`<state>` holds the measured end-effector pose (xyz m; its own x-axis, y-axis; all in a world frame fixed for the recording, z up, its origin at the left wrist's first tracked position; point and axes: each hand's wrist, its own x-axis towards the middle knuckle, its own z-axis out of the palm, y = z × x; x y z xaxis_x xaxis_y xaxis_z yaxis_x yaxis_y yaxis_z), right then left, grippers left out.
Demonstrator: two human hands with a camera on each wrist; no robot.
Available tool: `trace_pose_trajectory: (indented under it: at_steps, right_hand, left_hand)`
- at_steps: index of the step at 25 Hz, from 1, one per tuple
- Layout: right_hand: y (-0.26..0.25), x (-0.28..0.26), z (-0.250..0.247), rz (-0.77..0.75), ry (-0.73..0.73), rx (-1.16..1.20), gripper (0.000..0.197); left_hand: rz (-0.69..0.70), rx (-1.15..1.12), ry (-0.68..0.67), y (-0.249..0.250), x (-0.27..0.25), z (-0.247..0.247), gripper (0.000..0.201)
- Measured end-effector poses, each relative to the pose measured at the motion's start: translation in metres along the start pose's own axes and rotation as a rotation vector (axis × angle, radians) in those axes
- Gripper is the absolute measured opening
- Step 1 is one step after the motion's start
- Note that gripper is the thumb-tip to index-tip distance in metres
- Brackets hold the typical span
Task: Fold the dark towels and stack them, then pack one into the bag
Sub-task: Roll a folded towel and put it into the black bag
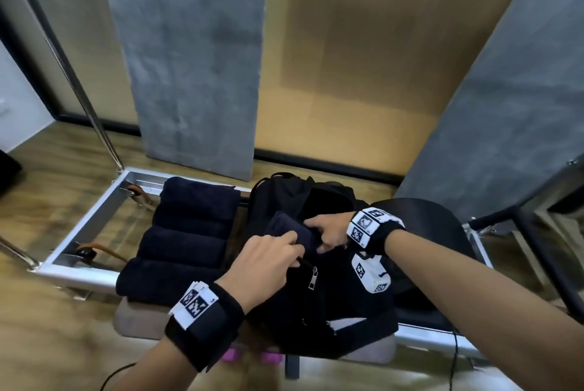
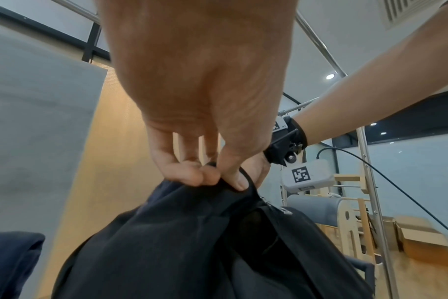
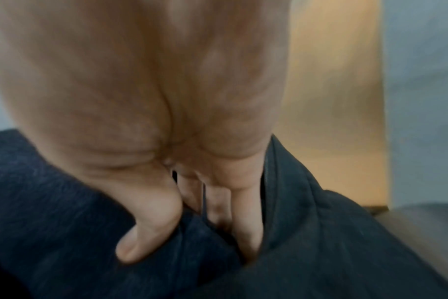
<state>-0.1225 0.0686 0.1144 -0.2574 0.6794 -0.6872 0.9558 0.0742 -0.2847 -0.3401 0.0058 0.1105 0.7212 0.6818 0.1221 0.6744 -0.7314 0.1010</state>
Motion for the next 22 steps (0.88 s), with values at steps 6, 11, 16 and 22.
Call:
trace_pose_trajectory:
  at_steps: [6,11,16,22]
  right_hand:
    - [0.007,-0.002,-0.025,0.036,-0.028,0.101,0.077]
    - [0.014,-0.001,-0.023,0.025,-0.138,0.011,0.076]
    - [0.01,0.016,0.002,0.003,-0.161,-0.415,0.051]
    - [-0.004,0.049,0.034,-0.03,0.121,-0.375,0.032]
  left_hand:
    - [-0.234,0.009,0.004,0.004,-0.002,-0.004,0.013]
    - [-0.269,0.111,0.05,0.015,0.001,0.007,0.021]
    - [-0.203,0.166,0.072,0.018,-0.007,-0.003,0.022]
    - [0.09,0.036,0.093,0.009,-0.018,-0.016,0.017]
